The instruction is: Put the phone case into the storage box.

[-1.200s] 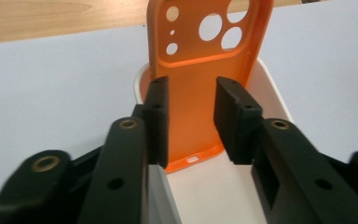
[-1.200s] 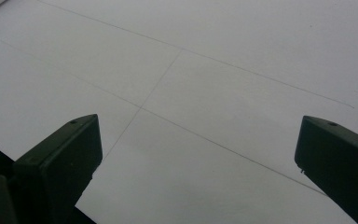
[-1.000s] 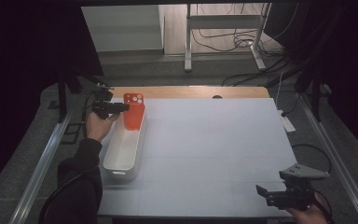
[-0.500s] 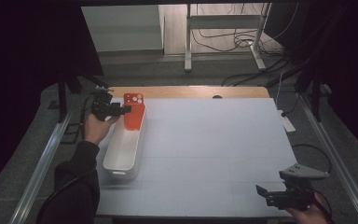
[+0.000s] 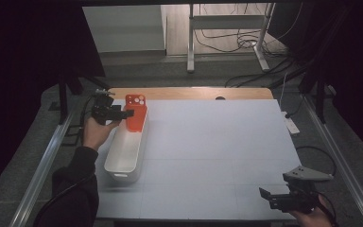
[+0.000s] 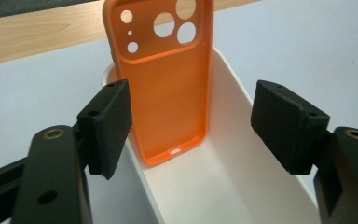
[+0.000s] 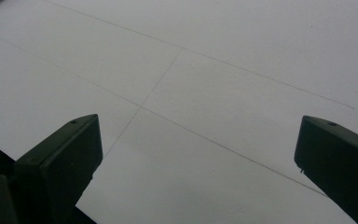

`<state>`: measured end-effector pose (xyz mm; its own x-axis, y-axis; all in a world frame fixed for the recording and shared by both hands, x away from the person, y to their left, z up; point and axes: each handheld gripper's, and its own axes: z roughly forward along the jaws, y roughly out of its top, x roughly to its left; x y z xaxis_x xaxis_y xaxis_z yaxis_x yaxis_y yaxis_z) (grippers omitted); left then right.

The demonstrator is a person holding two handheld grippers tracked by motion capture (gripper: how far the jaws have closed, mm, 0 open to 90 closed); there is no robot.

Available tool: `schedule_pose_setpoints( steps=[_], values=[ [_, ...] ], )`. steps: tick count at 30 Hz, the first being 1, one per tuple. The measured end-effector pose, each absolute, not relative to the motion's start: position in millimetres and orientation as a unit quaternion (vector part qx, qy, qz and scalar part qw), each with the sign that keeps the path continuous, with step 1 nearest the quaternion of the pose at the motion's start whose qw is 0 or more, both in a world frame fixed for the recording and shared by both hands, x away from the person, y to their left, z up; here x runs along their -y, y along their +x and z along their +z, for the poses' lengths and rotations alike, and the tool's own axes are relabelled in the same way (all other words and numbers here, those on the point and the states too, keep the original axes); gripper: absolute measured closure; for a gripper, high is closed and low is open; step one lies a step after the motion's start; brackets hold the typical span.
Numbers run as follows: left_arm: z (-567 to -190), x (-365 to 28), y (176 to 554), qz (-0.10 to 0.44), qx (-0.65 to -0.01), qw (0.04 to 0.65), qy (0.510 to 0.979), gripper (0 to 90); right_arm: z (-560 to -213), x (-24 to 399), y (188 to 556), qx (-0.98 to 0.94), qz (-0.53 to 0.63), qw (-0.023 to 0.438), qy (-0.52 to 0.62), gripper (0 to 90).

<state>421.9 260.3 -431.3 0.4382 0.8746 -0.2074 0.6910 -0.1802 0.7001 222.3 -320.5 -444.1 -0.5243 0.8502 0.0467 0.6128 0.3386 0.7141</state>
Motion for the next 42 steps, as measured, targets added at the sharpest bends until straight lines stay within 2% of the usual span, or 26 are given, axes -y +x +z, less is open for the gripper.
schedule_pose_setpoints(
  steps=[42],
  values=[
    [-424,-245,372,0.117,-0.465,0.393,0.785,7.9,-444,320,222,-0.803,0.346,0.171,0.454,0.6]
  ],
)
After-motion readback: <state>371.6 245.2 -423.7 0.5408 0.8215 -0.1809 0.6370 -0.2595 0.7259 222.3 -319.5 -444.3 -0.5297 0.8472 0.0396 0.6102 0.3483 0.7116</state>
